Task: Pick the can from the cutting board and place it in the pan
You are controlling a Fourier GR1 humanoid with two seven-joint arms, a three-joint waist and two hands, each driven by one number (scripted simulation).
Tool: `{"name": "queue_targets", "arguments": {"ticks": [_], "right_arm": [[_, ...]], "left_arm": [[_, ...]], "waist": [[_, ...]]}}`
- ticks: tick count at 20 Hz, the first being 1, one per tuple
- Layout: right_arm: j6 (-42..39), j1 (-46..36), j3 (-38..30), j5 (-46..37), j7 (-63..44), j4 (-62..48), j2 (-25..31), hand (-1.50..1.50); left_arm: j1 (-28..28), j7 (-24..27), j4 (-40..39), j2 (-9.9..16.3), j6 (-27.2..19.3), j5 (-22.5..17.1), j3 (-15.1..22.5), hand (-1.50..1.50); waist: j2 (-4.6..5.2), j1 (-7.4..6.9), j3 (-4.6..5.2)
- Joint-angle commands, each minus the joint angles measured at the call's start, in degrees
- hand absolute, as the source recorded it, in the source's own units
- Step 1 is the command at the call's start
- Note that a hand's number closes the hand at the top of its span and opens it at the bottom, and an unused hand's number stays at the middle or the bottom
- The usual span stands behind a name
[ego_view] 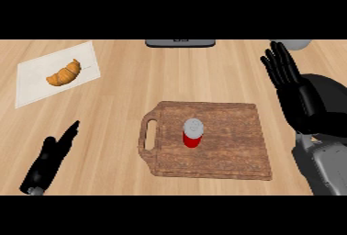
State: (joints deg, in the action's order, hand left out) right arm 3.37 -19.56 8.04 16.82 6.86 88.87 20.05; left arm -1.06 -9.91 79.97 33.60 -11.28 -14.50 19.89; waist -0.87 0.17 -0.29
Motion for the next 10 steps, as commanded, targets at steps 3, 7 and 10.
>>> {"name": "queue_targets", "arguments": {"ticks": [3,7,10], "right_arm": [[3.53,-2.20,1.34,-0.42,-3.76,4.15,-3.77,1.50],[10.22,2.10,1.65,-15.03,-8.23,-2.22,6.50,1.50],[20.20,13.18,3.76,-13.30,-8.88,9.74,-4.10,-1.50]], "left_arm": [[2.39,8.40,6.52,-6.36,-2.70,-0.03,-1.85,0.00],[5.49,11.60,11.99,-11.51,-4.14,-2.00,-1.87,0.00],[1.46,17.37,12.82,-13.99,-4.38,-1.24,-0.81,0.00]], "waist": [[0.55,0.13,0.43],[-0.18,3.58,1.44],[-0.10,2.27,0.47]]}}
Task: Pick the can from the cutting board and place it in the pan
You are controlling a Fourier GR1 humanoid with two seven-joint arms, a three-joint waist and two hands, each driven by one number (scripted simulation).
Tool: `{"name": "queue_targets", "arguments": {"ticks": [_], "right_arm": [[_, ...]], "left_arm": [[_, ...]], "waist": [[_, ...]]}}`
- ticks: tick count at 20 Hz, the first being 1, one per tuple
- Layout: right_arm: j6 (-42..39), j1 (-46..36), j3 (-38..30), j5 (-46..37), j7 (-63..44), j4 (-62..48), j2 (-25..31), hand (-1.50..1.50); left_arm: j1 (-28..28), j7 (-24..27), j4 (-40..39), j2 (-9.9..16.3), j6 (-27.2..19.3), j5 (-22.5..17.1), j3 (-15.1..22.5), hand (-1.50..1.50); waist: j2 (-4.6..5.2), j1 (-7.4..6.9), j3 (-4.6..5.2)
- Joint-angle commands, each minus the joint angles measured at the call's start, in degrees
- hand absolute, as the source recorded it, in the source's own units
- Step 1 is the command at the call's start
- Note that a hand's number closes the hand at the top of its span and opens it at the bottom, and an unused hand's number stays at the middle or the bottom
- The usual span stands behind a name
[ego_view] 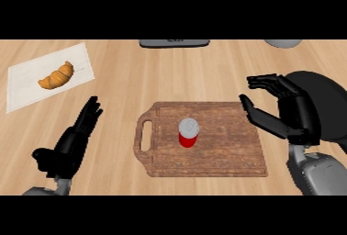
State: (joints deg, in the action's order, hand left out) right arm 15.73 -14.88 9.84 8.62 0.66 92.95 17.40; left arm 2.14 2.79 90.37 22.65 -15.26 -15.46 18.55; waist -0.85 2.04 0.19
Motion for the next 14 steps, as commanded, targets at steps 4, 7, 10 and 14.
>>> {"name": "queue_targets", "arguments": {"ticks": [4,7,10,14], "right_arm": [[7.99,17.96,8.52,-13.17,-7.37,20.52,3.01,-1.50],[6.93,19.27,9.23,-18.63,-10.98,23.19,6.57,-1.50],[2.35,14.49,8.33,-20.91,-20.16,24.60,10.89,-1.50],[-4.04,5.50,9.87,-22.28,-32.34,24.39,12.23,-1.50]], "left_arm": [[1.35,5.35,0.04,-5.62,0.22,0.46,0.95,0.00],[-0.51,7.69,-0.49,-7.52,-0.19,3.05,3.24,0.00],[0.86,4.47,1.07,-7.80,-0.91,2.90,2.45,0.00],[4.14,4.55,-2.40,-8.76,0.45,2.76,1.23,0.00]], "waist": [[0.40,-0.31,-0.07],[0.63,-1.23,-0.10],[0.71,-1.88,-0.09],[0.91,-2.25,-0.08]]}}
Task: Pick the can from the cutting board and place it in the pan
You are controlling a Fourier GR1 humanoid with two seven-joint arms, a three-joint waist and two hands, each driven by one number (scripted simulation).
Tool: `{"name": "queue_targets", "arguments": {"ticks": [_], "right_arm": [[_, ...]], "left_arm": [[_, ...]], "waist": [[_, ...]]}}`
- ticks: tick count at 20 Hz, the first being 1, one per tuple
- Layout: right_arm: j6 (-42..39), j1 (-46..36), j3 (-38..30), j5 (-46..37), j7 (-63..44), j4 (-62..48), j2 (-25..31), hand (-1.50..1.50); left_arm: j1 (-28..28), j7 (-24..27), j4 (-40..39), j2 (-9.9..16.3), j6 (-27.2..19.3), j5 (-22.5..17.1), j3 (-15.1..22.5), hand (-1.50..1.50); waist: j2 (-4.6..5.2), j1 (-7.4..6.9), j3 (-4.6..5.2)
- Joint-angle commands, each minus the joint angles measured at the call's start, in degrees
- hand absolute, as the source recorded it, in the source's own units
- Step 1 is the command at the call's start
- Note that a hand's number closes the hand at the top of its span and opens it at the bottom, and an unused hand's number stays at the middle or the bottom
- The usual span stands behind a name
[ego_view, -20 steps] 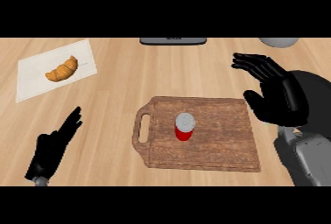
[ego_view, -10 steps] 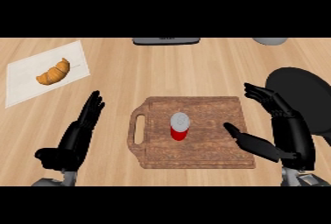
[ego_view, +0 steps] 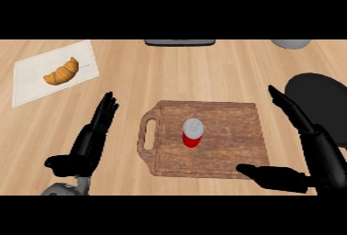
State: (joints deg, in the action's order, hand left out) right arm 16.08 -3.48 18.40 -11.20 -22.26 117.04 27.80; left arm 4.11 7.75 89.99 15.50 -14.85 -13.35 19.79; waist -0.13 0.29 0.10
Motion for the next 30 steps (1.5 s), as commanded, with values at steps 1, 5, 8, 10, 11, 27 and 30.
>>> {"name": "queue_targets", "arguments": {"ticks": [1,5,8,10,11,27,30], "right_arm": [[-4.94,-5.17,3.24,-4.01,-11.44,1.26,1.39,-1.50],[-12.32,-14.09,7.00,-3.94,-19.82,-4.76,0.91,-1.50],[-18.26,-17.42,11.66,-4.78,-24.98,-7.24,1.18,-1.50],[-21.56,-20.84,14.20,-5.14,-26.34,-10.81,-0.46,-1.50],[-21.37,-23.15,17.04,-6.97,-31.26,-9.99,-4.36,-1.50],[-28.06,-25.84,14.52,-17.78,-28.40,-31.90,-20.59,-1.50],[-29.65,-20.13,12.99,-19.72,-28.04,-25.75,-19.30,-1.50]], "left_arm": [[-2.72,1.06,1.56,0.18,1.09,0.56,0.33,0.00],[2.75,0.53,-2.60,-0.53,2.72,-0.61,-1.81,0.00],[1.35,0.88,-2.77,-0.94,2.75,-0.09,-0.92,0.00],[0.81,0.91,-1.91,-0.88,2.63,0.94,-0.17,0.00],[1.46,1.35,-2.58,-2.21,1.96,1.58,0.24,0.00],[-1.82,-0.08,-0.47,-4.26,5.04,4.65,-3.37,0.00],[-1.05,0.10,-1.24,-3.72,7.41,4.42,-6.66,0.00]], "waist": [[0.05,-0.84,-0.01],[0.33,-1.18,0.02],[0.29,-1.52,0.05],[0.31,-1.78,0.01],[0.20,-1.45,0.02],[0.17,-0.67,-0.10],[0.11,-0.36,-0.10]]}}
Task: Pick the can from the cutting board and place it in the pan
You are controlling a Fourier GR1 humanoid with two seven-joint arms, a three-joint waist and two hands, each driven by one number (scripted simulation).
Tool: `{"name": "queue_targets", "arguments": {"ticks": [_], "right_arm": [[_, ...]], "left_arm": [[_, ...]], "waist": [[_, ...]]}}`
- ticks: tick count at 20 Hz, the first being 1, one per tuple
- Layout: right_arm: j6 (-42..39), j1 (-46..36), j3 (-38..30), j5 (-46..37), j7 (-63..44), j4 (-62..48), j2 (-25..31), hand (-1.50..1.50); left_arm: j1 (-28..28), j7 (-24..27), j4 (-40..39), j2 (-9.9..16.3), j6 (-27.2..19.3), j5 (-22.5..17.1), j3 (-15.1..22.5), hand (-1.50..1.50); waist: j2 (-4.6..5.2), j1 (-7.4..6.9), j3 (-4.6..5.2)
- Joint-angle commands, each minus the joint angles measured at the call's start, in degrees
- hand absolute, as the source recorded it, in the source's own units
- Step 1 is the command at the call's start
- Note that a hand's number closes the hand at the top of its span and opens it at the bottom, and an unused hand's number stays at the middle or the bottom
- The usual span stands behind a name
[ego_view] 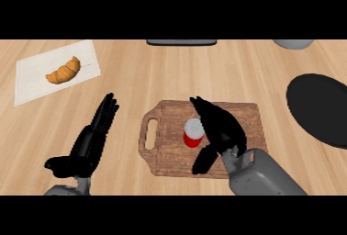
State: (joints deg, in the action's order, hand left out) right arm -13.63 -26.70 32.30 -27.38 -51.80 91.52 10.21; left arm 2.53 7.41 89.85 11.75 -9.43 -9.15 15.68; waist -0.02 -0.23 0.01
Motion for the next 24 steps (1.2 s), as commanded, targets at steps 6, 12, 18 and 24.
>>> {"name": "queue_targets", "arguments": {"ticks": [6,12,18,24], "right_arm": [[1.63,4.42,-3.73,-7.56,7.05,-3.43,-4.94,-1.50],[1.17,2.04,-6.50,-11.21,9.90,-13.14,-9.87,-1.50],[-2.84,-0.14,-5.60,-9.73,11.04,-18.81,-10.10,1.50],[-3.43,-1.09,-5.64,-15.36,17.39,-21.44,-8.74,1.50]], "left_arm": [[-1.65,-2.11,3.66,-3.82,-0.21,4.81,0.99,0.00],[0.55,0.40,-1.37,-4.54,3.31,4.21,-3.17,0.00],[-4.11,0.44,1.95,-2.31,5.57,3.29,-4.13,0.00],[-0.70,-4.56,4.18,-5.99,2.61,5.98,-2.80,0.00]], "waist": [[-0.02,0.07,-0.02],[0.03,0.04,-0.01],[0.07,-0.68,-0.01],[0.01,-0.21,-0.02]]}}
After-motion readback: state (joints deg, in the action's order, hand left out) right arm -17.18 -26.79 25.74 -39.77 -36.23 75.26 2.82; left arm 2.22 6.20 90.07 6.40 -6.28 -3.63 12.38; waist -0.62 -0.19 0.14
